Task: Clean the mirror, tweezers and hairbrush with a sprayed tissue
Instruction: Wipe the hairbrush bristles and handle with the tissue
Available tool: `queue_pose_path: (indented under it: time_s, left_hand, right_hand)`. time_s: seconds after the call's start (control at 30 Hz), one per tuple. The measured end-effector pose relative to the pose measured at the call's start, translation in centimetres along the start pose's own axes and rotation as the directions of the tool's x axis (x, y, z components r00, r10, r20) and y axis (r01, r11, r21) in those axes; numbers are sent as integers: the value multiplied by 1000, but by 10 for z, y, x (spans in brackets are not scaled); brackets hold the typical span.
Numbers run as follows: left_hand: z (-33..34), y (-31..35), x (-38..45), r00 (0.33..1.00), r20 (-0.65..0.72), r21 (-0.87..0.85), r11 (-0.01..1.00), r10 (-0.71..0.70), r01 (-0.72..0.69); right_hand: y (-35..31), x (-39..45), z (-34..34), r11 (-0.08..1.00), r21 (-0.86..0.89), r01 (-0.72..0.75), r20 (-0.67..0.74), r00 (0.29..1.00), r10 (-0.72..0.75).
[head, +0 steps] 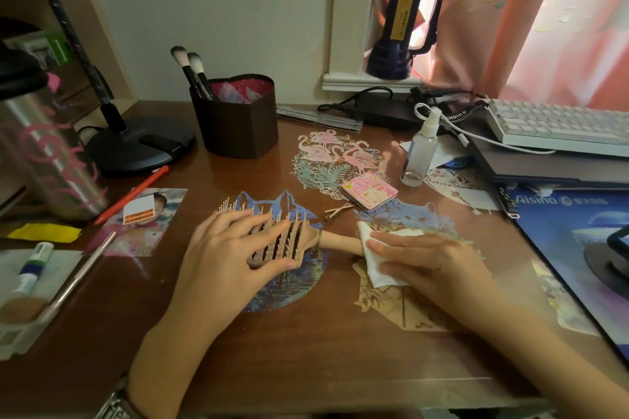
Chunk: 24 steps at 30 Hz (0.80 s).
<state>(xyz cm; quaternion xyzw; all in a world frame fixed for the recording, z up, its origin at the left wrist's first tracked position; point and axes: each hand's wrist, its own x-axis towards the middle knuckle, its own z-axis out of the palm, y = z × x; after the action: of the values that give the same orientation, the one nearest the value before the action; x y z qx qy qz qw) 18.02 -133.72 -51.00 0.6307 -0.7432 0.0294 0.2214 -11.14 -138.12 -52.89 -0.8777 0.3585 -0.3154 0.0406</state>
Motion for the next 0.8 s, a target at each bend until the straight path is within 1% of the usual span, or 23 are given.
queue_pose_path:
  time_s: [0.13, 0.23, 0.47, 0.63, 0.8]
  left_hand:
    - [0, 1, 0, 1000, -6, -3, 1000, 2, -2]
    - [0, 1, 0, 1000, -4, -5, 1000, 1, -1]
    - [-1, 2, 0, 1000, -3, 13, 1000, -3, 3]
    - [-1, 2, 0, 1000, -4, 4, 1000, -19, 19]
    - [-1, 2, 0, 1000, -17, -13, 1000, -22, 22]
  right_hand:
    - [-4, 5, 5, 999, 33, -16, -15, 1000, 17]
    - [-9, 12, 13, 995, 92, -35, -28, 999, 38]
    - [-31, 38, 34, 993, 121, 11, -40, 999, -6]
    - [-24, 31, 31, 997, 70, 28, -39, 999, -26]
    - [-6, 9, 14, 999, 46, 0, -9, 1000, 0]
